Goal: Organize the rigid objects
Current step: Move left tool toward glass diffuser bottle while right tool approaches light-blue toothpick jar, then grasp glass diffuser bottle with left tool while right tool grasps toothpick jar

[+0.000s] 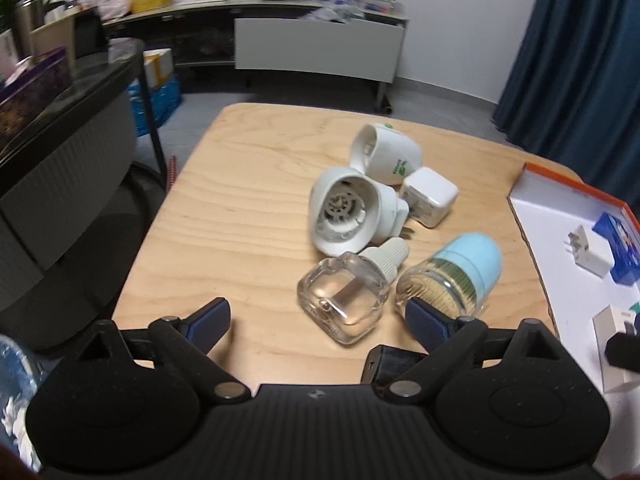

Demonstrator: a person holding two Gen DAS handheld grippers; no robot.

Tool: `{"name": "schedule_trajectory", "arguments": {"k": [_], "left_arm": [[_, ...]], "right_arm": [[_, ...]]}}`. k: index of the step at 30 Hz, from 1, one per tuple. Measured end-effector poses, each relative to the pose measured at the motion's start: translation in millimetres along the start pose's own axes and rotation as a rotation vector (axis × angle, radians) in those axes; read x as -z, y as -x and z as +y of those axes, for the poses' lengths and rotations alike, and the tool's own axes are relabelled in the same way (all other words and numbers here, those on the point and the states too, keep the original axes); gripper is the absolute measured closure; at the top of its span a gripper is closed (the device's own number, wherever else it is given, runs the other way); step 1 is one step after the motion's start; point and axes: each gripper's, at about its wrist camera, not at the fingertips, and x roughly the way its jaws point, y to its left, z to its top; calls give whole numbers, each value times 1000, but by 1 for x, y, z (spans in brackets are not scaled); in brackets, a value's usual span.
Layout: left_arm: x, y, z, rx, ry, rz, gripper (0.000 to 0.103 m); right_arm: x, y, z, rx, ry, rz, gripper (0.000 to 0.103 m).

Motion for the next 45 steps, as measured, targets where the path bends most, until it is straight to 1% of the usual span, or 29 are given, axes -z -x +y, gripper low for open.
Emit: {"name": "schedule_trajectory", "arguments": {"k": [1, 2, 3, 5, 6, 9, 11, 12, 13, 14, 18, 24, 29, 33, 35, 38, 41, 45], "left_arm": [[0, -1, 0, -4, -19, -4, 10], [-1, -3, 2, -21, -29, -12, 10], [-2, -5, 5, -21, -27, -16, 10], [-4, -8, 9, 18, -20, -13, 13], [-4, -9, 8, 33, -40, -14, 15], [0, -11, -1, 76, -139, -22, 26], [0, -15, -3, 105, -166, -20, 39], [0, -17, -4, 113, -175, -25, 41], [0, -17, -5, 106, -189, -37, 48], [0, -18, -6, 107, -200, -46, 49], [1, -17, -4, 127, -191, -58, 50], [2, -6, 4, 113, -135, -77, 50], [2, 10, 8, 102, -99, -107, 50], [4, 20, 15, 86, -60, -124, 50], [3, 23, 21, 77, -35, -135, 50], [1, 25, 27, 83, -3, -145, 50], [0, 23, 28, 80, 1, -149, 50], [0, 21, 27, 82, -1, -147, 50]], "right_arm": [[0, -1, -1, 2, -2, 1, 17], [0, -1, -2, 3, -5, 1, 17], [0, -2, -3, 4, -8, 2, 17], [-1, -5, -3, 4, -10, 7, 17], [-1, -6, -3, 4, -9, 10, 17], [-1, -9, -1, -1, -6, 15, 17], [-1, -11, 1, -2, -2, 18, 17], [-1, -12, 1, -2, 1, 19, 17], [-2, -12, 2, -2, 3, 20, 17], [-2, -13, 4, -3, 6, 20, 17], [-4, -17, 8, -21, 11, 31, 17], [-9, -26, 19, -60, 29, 39, 16], [-21, -40, 31, -139, 2, 51, 13], [-27, -55, 52, -175, 96, 50, 11], [-31, -64, 59, -166, 151, 59, 11], [-36, -75, 64, -175, 206, 69, 11], [-40, -88, 68, -157, 250, 75, 11], [-41, -104, 68, -159, 280, 90, 11]]}}
